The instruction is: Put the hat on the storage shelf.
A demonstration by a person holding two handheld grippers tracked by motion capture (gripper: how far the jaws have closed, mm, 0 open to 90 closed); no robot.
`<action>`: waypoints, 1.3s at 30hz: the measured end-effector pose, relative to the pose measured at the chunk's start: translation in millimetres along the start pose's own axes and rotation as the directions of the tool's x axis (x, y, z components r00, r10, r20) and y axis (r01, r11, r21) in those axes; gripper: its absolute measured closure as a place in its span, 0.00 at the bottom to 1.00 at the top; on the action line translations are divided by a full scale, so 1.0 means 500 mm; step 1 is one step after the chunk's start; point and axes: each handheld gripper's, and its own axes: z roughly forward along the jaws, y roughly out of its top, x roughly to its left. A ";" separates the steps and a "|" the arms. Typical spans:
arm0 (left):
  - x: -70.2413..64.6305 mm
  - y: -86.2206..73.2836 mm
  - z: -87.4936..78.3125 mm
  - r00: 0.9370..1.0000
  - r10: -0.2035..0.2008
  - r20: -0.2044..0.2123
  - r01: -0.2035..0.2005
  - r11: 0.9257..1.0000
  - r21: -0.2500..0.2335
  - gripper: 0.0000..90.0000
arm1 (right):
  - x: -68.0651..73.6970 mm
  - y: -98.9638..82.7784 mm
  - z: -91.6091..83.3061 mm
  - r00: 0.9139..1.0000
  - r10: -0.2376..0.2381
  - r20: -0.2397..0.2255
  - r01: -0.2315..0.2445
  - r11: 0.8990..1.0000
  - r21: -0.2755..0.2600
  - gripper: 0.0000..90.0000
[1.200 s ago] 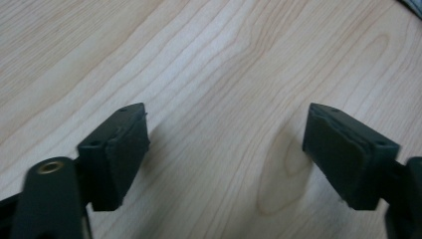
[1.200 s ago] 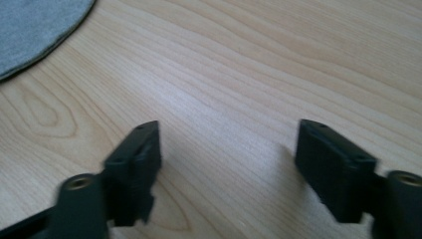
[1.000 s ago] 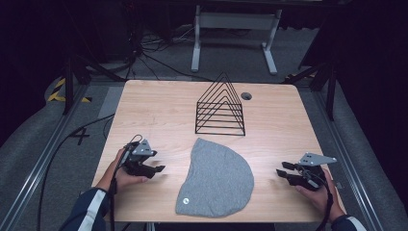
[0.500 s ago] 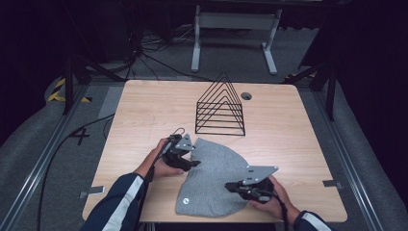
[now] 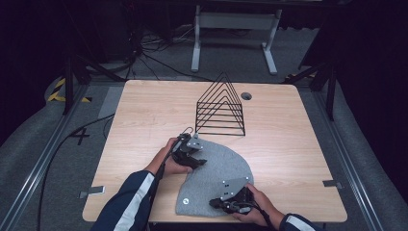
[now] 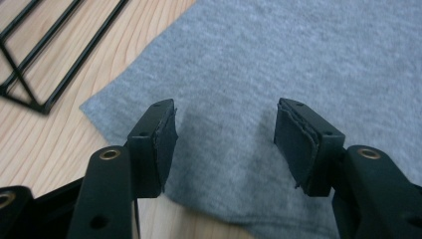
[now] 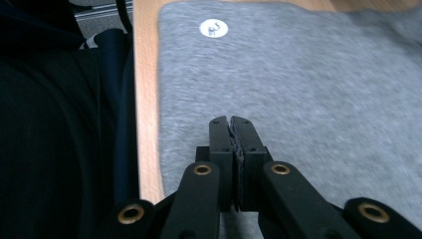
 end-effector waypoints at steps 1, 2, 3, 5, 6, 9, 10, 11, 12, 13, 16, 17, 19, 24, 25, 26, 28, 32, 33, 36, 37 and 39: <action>-0.001 -0.006 -0.005 1.000 0.003 -0.006 -0.003 1.000 0.003 0.47 | -0.005 -0.003 -0.002 1.000 0.011 0.000 -0.011 1.000 0.000 0.99; -0.004 -0.012 -0.012 1.000 -0.003 -0.010 0.004 1.000 0.011 0.47 | -0.010 -0.005 -0.005 1.000 0.022 -0.003 -0.022 1.000 0.001 0.99; -0.006 -0.019 -0.019 1.000 -0.001 -0.017 0.001 1.000 0.017 0.47 | -0.013 -0.007 -0.008 1.000 0.027 0.003 -0.027 1.000 0.003 0.99; -0.013 -0.035 -0.036 1.000 -0.008 -0.027 0.009 0.999 0.033 0.48 | -0.021 -0.011 -0.014 0.999 0.039 0.029 -0.039 0.999 0.009 0.99; -0.017 -0.042 -0.043 0.999 -0.007 -0.032 0.008 0.999 0.037 0.48 | -0.025 -0.012 -0.018 0.999 0.041 0.033 -0.042 0.999 0.015 0.99; -0.031 -0.057 -0.060 0.999 -0.019 -0.027 0.021 0.998 0.058 0.50 | -0.043 -0.020 -0.028 0.995 0.051 0.084 -0.053 0.998 0.021 0.99; -0.036 -0.061 -0.065 1.000 -0.024 -0.017 0.025 0.998 0.065 0.50 | -0.050 -0.022 -0.032 0.994 0.060 0.096 -0.063 0.998 0.023 0.99; -0.043 -0.065 -0.069 1.000 -0.021 -0.012 0.022 0.997 0.073 0.50 | -0.058 -0.026 -0.036 0.991 0.078 0.113 -0.081 0.997 0.021 0.99; -0.051 -0.068 -0.073 1.000 -0.016 0.000 0.016 0.997 0.073 0.50 | -0.067 -0.030 -0.041 0.987 0.091 0.132 -0.095 0.995 0.021 0.99; -0.059 -0.071 -0.075 1.000 -0.017 0.008 0.017 0.997 0.069 0.52 | -0.076 -0.034 -0.045 0.983 0.106 0.152 -0.110 0.994 0.018 0.99; -0.082 -0.075 -0.076 0.999 -0.034 0.028 0.033 0.998 0.057 0.53 | -0.099 -0.043 -0.057 0.969 0.142 0.204 -0.148 0.989 0.014 0.99; -0.093 -0.075 -0.075 0.999 -0.044 0.032 0.043 0.998 0.053 0.54 | -0.107 -0.046 -0.060 0.963 0.151 0.224 -0.157 0.988 0.012 0.99; -0.113 -0.070 -0.073 0.998 -0.065 0.025 0.064 0.997 0.053 0.54 | -0.125 -0.055 -0.069 0.945 0.179 0.273 -0.187 0.982 0.004 0.98; -0.158 -0.056 -0.062 0.998 -0.053 0.046 0.051 0.998 0.042 0.55 | -0.156 -0.069 -0.084 0.915 0.232 0.330 -0.240 0.971 -0.016 0.98; -0.165 -0.052 -0.060 0.998 -0.046 0.051 0.044 0.998 0.041 0.55 | -0.160 -0.071 -0.085 0.909 0.241 0.340 -0.250 0.968 -0.020 0.98; -0.170 -0.050 -0.058 0.997 -0.047 0.056 0.045 0.998 0.042 0.55 | -0.165 -0.072 -0.086 0.906 0.240 0.349 -0.248 0.968 -0.021 0.98; -0.183 -0.044 -0.054 0.997 -0.034 0.063 0.031 0.999 0.042 0.54 | -0.170 -0.073 -0.087 0.898 0.240 0.368 -0.249 0.968 -0.024 0.98; -0.197 -0.036 -0.049 0.996 -0.014 0.086 0.010 0.999 0.045 0.54 | -0.180 -0.075 -0.088 0.887 0.246 0.392 -0.254 0.967 -0.032 0.92; -0.197 -0.036 -0.049 0.996 -0.020 0.084 0.017 0.999 0.039 0.53 | -0.182 -0.075 -0.089 0.883 0.247 0.399 -0.255 0.966 -0.033 0.88; -0.193 -0.040 -0.051 0.998 -0.026 0.063 0.024 0.999 0.030 0.50 | -0.184 -0.077 -0.093 0.877 0.261 0.403 -0.268 0.963 -0.040 0.81; -0.188 -0.041 -0.054 0.999 -0.026 0.038 0.025 0.999 0.034 0.46 | -0.184 -0.078 -0.097 0.878 0.267 0.398 -0.267 0.962 -0.055 0.74; -0.175 -0.041 -0.063 0.999 -0.043 -0.025 0.043 0.999 0.009 0.39 | -0.185 -0.078 -0.106 0.870 0.280 0.407 -0.271 0.959 -0.081 0.66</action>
